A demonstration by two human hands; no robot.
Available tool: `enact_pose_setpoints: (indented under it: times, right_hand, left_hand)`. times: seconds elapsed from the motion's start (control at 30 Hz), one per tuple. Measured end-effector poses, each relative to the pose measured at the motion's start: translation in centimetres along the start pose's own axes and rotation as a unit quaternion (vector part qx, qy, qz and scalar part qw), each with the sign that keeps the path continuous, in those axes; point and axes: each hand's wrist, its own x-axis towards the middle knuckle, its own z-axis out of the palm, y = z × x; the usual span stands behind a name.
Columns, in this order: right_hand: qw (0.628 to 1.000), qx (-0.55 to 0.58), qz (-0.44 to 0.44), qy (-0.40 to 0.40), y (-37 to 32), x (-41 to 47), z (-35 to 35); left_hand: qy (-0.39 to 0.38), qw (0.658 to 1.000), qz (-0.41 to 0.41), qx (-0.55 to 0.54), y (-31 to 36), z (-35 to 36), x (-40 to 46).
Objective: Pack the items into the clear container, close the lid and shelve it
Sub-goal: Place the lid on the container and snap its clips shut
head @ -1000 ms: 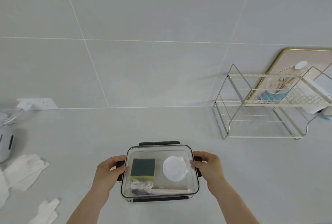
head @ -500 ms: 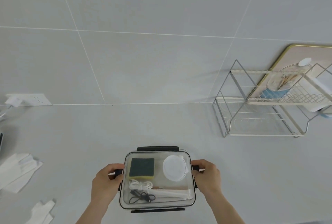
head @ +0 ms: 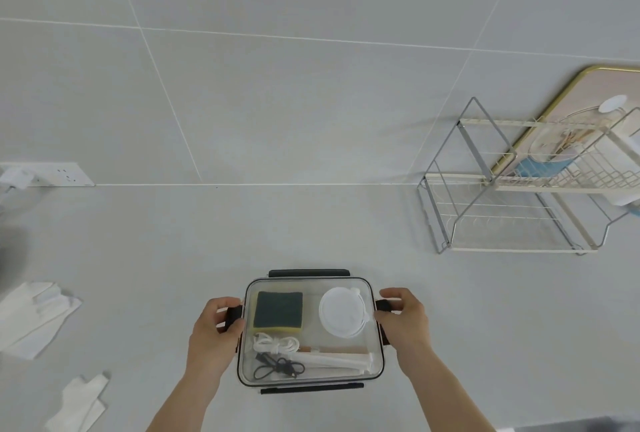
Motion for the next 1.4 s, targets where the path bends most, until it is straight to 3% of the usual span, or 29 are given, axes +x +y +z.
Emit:
enact_pose_setpoints:
  times: [0.17,0.27,0.47,0.7,0.93,1.4]
  right_hand:
    - [0.989,0.118,0.073,-0.057,1.0,0.6,-1.8]
    - [0.993,0.092,0.069,-0.041,2.1,0.5,-2.1]
    - [0.986,-0.15,-0.072,0.019,1.6,-0.3,-1.2]
    - [0.988,-0.14,-0.061,-0.022,2.0,-0.2,-1.3]
    - [0.997,-0.028,0.018,-0.063,3.1,0.4,-0.9]
    - [0.992,-0.089,-0.004,-0.088,2.5,0.6,-1.3]
  left_hand:
    - [-0.026,0.992,-0.06,-0.107,0.0,-0.6,-0.2]
    - [-0.02,0.99,-0.076,-0.116,-0.5,-0.6,-0.6]
    - [0.05,0.99,0.009,0.128,-0.6,-0.1,-0.6]
    - [0.084,0.972,0.033,0.217,0.4,1.2,-1.2]
    - [0.054,0.99,-0.029,0.124,-0.2,1.4,-0.4]
    - [0.048,0.991,-0.035,0.116,-0.1,0.8,-0.2]
